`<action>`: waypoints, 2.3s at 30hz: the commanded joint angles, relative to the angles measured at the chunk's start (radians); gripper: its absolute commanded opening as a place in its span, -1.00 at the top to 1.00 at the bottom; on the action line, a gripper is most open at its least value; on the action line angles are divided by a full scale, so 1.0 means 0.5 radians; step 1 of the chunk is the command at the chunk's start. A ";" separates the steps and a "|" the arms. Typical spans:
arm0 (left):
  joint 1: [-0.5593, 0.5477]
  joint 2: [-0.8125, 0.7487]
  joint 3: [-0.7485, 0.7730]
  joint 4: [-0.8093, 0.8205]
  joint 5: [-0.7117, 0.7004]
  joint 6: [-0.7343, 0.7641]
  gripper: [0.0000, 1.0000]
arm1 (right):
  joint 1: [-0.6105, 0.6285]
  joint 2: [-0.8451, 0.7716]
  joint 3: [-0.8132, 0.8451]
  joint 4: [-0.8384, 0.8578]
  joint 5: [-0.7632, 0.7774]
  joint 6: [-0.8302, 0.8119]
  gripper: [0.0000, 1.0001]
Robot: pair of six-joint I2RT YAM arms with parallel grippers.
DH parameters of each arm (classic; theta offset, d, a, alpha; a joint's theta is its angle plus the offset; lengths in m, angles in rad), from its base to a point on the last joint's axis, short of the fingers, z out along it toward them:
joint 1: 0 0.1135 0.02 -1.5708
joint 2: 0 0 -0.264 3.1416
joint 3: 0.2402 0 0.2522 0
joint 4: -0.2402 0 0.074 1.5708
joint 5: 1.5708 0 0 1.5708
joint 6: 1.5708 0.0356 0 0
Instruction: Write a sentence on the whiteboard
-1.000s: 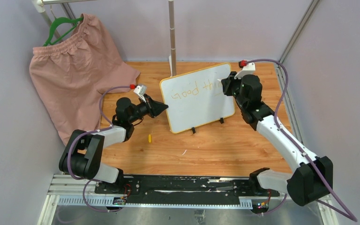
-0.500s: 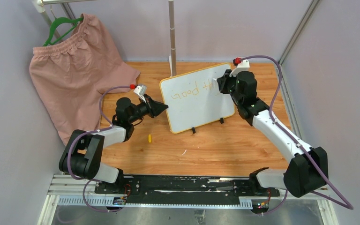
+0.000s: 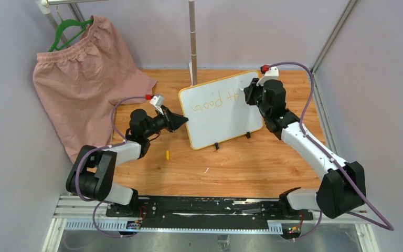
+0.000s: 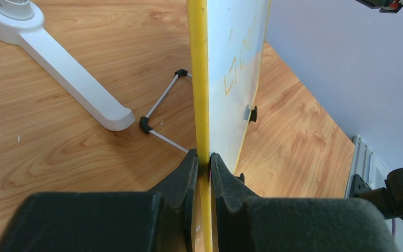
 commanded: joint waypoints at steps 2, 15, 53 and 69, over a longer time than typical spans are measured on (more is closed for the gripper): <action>-0.018 -0.040 0.043 0.000 -0.009 0.086 1.00 | 0.031 0.036 0.032 0.069 0.047 -0.042 1.00; -0.018 -0.041 0.047 -0.001 -0.011 0.084 1.00 | 0.031 0.015 -0.004 0.013 0.145 -0.065 1.00; -0.018 -0.055 0.047 -0.064 -0.046 0.113 0.84 | 1.100 -0.097 -0.580 0.462 0.289 -0.296 1.00; -0.018 -0.036 0.060 -0.079 -0.045 0.111 0.93 | 1.292 0.162 -0.554 0.771 0.567 -0.389 1.00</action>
